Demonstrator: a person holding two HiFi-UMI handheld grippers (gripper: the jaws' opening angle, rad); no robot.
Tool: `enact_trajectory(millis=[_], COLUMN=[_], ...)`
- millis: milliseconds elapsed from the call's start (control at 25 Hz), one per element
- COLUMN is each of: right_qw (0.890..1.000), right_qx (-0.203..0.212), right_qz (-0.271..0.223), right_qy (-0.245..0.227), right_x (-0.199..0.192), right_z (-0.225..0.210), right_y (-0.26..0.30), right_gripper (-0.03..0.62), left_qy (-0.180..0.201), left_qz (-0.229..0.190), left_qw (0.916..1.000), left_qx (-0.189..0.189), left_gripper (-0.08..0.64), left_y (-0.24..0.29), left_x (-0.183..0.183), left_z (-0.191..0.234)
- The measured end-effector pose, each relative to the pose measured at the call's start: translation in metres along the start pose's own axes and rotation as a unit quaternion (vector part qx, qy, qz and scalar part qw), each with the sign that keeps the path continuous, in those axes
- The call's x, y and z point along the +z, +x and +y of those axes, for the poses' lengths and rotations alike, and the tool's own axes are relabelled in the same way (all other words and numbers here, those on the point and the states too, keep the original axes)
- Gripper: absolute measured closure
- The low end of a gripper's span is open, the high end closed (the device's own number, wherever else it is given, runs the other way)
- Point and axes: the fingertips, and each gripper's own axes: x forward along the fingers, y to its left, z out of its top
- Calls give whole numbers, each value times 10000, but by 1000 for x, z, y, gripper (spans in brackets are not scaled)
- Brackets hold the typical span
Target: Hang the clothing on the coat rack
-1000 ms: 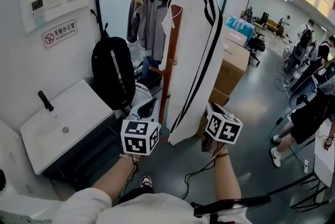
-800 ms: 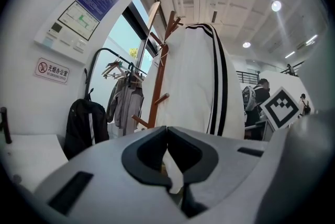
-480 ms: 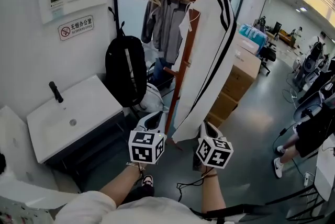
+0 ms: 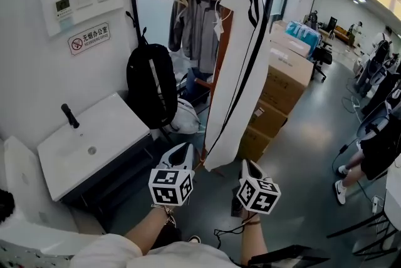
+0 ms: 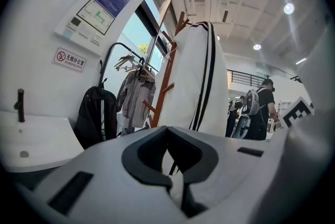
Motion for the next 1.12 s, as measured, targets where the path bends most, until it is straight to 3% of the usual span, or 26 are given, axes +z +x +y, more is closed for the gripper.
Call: enact_trajectory(millis=[400, 680, 1120], right_qw=[9972, 9955, 9857], right_qx=[-722, -929, -1519], right_qz=[-184, -189, -682], right_qy=[83, 64, 274], right_x=[3, -8, 4], right_z=[1, 36, 71], right_y=[-2, 12, 17], right_gripper=[569, 569, 569], left_qy=[229, 360, 423], left_qz=[-179, -203, -163], left_qw=[9982, 9957, 9913], left_qx=[-533, -831, -1232], left_gripper=[552, 552, 552], left_y=[12, 14, 20], left_x=[26, 41, 57], left_z=[11, 53, 108])
